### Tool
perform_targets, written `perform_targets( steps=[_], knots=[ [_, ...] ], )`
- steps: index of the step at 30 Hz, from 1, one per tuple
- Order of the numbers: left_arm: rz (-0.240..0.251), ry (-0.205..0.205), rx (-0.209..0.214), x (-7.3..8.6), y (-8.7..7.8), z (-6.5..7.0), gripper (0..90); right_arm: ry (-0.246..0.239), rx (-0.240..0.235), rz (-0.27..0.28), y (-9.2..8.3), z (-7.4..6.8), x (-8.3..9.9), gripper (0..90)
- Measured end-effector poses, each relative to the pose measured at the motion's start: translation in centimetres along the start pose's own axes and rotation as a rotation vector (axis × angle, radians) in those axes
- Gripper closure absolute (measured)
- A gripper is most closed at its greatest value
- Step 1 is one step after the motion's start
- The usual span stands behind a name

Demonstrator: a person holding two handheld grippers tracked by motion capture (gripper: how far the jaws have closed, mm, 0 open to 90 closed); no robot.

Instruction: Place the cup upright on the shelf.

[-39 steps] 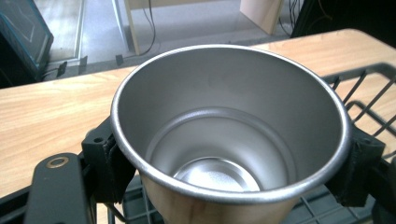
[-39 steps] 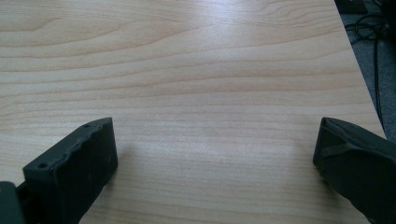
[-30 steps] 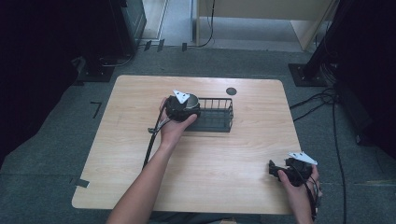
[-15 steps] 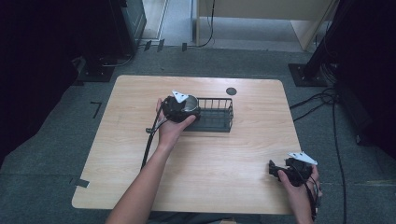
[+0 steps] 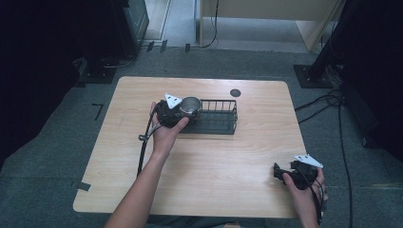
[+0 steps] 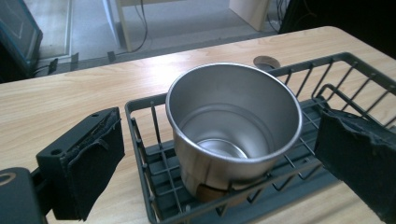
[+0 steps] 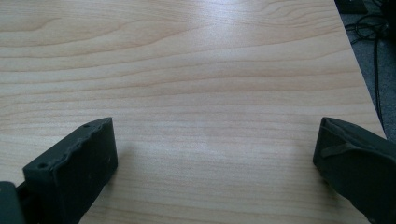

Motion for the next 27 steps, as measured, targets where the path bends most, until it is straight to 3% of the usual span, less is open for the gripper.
perform_targets(
  steps=[16, 27],
  knots=[
    [0.025, 0.005, 0.021, 1.5, -3.1, -0.5, 2.1, 0.0, 0.0, 0.0, 0.0, 0.0, 0.0, 0.0],
    [0.019, 0.003, 0.003, 3.5, -4.4, -1.4, 2.1, 0.0, 0.0, 0.0, 0.0, 0.0, 0.0, 0.0]
  ],
)
Point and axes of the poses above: each handheld gripper's, and its own axes: y roughly forward along the jaws, x roughly out of its underside, z roughly to its right, the point moved 10 cm from there along y, roughly forward along the jaws, and after that the axes turned 13 degrees about -z, right-handed, at the moved point
